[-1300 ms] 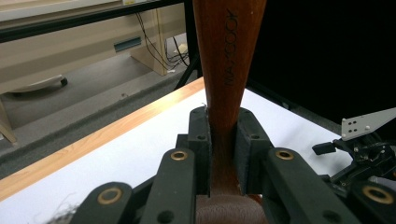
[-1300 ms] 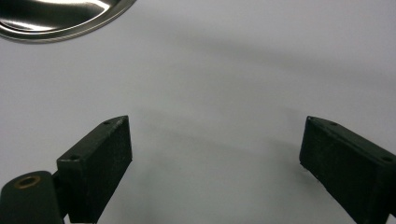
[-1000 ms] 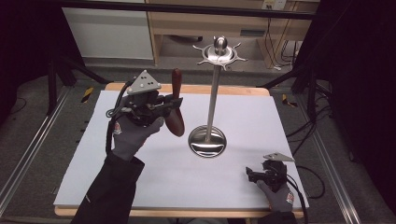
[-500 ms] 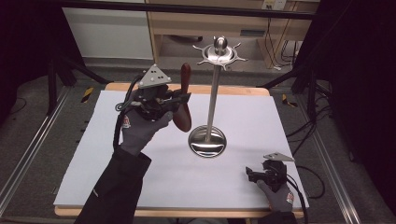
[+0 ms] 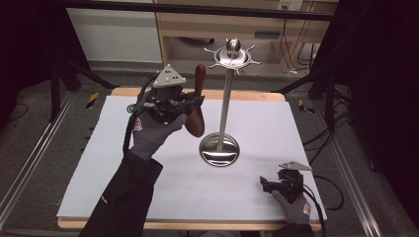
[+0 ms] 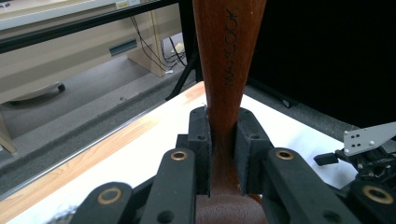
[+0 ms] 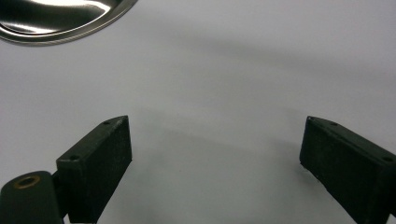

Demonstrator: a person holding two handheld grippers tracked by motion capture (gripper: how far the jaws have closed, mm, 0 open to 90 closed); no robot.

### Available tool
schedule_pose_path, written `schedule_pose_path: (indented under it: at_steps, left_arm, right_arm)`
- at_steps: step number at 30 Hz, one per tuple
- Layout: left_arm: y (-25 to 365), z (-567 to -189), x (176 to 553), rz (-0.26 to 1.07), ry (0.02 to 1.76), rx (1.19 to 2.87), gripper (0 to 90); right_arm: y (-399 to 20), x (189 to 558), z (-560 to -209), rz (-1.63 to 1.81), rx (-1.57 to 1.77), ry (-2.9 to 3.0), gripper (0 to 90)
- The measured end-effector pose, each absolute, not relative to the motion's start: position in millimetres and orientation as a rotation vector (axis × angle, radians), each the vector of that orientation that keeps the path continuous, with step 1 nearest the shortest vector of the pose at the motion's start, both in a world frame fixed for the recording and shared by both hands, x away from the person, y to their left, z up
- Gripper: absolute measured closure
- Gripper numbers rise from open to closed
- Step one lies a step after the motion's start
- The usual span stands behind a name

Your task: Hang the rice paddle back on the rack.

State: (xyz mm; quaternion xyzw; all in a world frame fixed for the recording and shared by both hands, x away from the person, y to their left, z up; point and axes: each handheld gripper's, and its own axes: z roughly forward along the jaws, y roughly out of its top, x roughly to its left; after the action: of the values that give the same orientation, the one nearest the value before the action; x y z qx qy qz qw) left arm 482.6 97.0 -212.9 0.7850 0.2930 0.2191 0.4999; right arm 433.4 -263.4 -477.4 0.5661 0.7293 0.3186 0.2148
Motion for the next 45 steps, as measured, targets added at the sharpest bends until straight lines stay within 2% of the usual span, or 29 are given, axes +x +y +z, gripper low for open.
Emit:
schedule_pose_path:
  at_steps: [45]
  left_arm:
    - [82, -212, 501, 0.513, 0.741, 1.933, 77.9]
  right_arm:
    - [-264, 434, -477, 0.891, 1.561, 2.022, 9.6]
